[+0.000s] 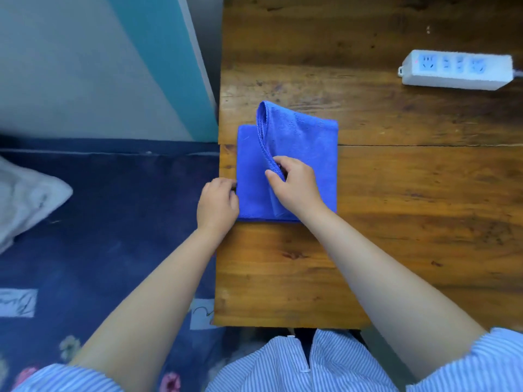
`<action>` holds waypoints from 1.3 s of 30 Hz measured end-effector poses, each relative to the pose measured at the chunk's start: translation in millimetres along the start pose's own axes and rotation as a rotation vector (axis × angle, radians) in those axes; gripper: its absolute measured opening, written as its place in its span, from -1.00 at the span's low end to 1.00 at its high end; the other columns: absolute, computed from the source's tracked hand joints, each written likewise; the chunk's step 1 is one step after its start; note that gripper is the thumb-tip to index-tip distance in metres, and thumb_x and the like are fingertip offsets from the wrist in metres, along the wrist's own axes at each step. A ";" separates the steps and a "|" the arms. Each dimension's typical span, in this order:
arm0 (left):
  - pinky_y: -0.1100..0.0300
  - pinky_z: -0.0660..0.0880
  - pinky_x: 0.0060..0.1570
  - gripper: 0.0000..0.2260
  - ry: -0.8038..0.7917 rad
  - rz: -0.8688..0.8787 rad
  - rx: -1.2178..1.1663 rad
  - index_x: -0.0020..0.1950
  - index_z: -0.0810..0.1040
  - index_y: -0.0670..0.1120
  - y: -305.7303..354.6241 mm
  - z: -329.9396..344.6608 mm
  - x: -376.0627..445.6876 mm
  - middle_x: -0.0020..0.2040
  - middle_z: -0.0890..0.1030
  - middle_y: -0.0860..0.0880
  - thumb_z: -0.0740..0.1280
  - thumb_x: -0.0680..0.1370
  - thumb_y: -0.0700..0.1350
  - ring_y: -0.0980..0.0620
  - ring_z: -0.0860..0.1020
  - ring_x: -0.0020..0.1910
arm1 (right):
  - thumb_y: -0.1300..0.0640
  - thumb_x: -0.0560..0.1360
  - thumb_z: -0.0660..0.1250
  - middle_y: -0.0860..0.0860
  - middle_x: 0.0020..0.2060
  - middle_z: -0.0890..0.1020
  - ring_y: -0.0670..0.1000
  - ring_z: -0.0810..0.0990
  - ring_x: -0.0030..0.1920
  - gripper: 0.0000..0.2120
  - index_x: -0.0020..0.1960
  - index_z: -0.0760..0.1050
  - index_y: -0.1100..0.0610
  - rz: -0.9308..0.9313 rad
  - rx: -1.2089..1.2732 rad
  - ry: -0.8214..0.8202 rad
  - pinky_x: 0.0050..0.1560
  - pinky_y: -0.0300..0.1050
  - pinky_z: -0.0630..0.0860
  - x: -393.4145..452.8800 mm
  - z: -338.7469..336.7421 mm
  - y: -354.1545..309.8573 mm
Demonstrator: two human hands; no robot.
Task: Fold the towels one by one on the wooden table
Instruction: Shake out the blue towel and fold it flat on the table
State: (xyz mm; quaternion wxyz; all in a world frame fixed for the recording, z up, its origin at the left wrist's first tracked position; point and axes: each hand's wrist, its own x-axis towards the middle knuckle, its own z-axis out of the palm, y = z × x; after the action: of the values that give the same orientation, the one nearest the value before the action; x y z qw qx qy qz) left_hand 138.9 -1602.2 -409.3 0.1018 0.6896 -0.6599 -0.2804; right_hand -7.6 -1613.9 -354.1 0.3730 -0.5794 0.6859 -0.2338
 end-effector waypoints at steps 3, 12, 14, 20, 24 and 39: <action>0.34 0.33 -0.05 -0.74 -0.046 -0.097 -0.207 0.13 0.59 -0.16 -6.2 -1.1 -3.5 0.07 0.62 -0.11 0.19 0.53 -0.28 -0.05 0.53 0.07 | 0.19 0.50 0.25 0.23 0.04 0.59 0.18 0.50 0.10 -0.73 0.16 0.48 0.29 0.041 -0.043 -0.037 -0.03 -0.19 0.26 7.5 18.6 -1.5; 0.52 0.40 -0.40 -0.76 -0.096 -0.410 -0.704 0.10 0.56 -0.24 -16.5 -2.7 -6.5 -0.20 0.60 -0.02 0.15 0.56 -0.28 0.31 0.54 -0.46 | 0.23 0.56 0.09 0.12 -0.36 0.51 0.23 0.53 -0.13 -0.74 -0.23 0.47 0.22 0.156 -0.024 -0.153 -0.02 0.01 0.43 7.3 37.7 -4.6; 0.40 0.41 -0.34 -0.77 -0.088 -0.432 -0.733 0.07 0.57 -0.21 -13.7 -5.1 -8.6 -0.27 0.57 0.05 0.15 0.59 -0.20 0.22 0.53 -0.39 | 0.30 0.56 0.06 0.25 -0.07 0.61 0.22 0.57 0.00 -0.73 0.10 0.51 0.29 0.189 0.072 -0.139 0.15 0.05 0.44 3.3 30.3 -0.5; 0.15 0.46 -0.03 -0.68 0.037 -0.211 -0.388 0.18 0.51 -0.13 11.6 -7.8 -14.7 -0.05 0.53 -0.02 0.29 0.51 0.02 0.06 0.50 -0.07 | 0.45 0.36 0.11 0.35 -0.04 0.60 0.29 0.58 0.03 -0.69 0.01 0.55 0.44 -0.159 -0.120 0.123 0.10 -0.16 0.41 -14.2 -5.5 25.0; 0.03 0.37 0.15 -0.52 0.021 -0.066 -0.064 0.42 0.26 -0.14 28.6 2.5 -18.3 0.30 0.39 -0.13 0.24 0.55 -0.02 -0.12 0.33 0.29 | 0.36 0.44 0.19 0.35 0.27 0.42 0.38 0.30 0.35 -0.66 0.20 0.46 0.38 -0.268 -0.451 0.119 0.36 0.24 0.17 10.6 -18.8 43.7; 0.02 -0.01 0.45 -0.55 -0.189 0.193 0.363 0.51 0.01 -0.10 -4.7 14.6 -20.0 0.54 0.00 -0.01 -0.01 0.63 -0.09 0.00 -0.03 0.53 | 0.12 0.59 0.07 0.14 0.50 -0.01 0.19 -0.14 0.50 -0.55 0.46 0.12 0.19 -0.145 -0.447 -0.065 0.47 0.06 -0.11 43.2 -26.5 84.5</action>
State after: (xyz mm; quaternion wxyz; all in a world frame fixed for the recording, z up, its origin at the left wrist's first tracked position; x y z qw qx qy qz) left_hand 135.8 -1579.0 -418.7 -0.0600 0.6009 -0.7690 -0.2097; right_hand -83.0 -1640.3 -411.9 0.2396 -0.7024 0.6650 -0.0838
